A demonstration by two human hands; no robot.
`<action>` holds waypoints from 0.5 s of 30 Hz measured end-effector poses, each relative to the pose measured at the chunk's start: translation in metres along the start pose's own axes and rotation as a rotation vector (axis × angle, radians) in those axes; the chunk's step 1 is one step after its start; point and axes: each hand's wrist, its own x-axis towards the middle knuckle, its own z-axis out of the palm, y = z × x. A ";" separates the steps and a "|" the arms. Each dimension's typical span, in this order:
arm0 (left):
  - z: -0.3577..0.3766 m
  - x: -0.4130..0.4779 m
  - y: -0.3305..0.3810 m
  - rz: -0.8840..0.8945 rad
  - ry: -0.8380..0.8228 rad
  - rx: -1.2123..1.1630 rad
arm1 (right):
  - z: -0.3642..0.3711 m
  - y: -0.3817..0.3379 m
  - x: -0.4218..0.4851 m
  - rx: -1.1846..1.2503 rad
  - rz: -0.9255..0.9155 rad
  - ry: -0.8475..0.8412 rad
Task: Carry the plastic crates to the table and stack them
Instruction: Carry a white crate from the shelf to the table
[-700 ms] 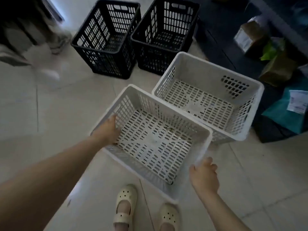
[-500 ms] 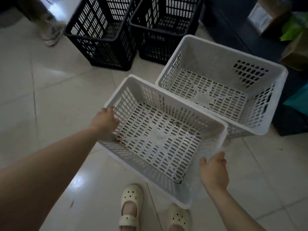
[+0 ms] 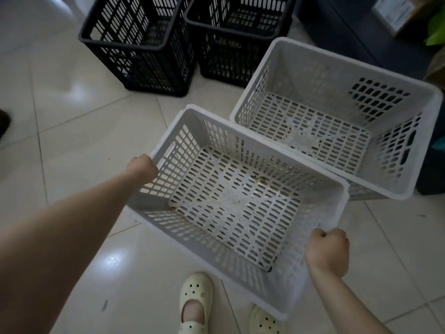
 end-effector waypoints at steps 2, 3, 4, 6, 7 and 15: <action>-0.007 0.002 -0.010 0.013 -0.038 -0.053 | -0.009 -0.001 0.010 -0.011 0.027 -0.005; -0.009 -0.001 -0.016 0.019 -0.060 -0.089 | -0.016 -0.001 0.009 -0.029 0.034 -0.007; -0.011 -0.005 -0.023 0.021 -0.077 -0.116 | -0.022 -0.002 0.007 -0.039 0.034 -0.004; -0.021 -0.022 -0.036 0.005 -0.113 -0.145 | -0.042 -0.004 -0.005 -0.049 0.038 0.016; -0.029 -0.033 -0.042 -0.015 -0.131 -0.155 | -0.055 -0.006 -0.011 -0.045 0.035 0.023; -0.185 -0.163 -0.051 0.054 -0.061 -0.293 | -0.231 -0.060 -0.062 0.095 -0.119 0.044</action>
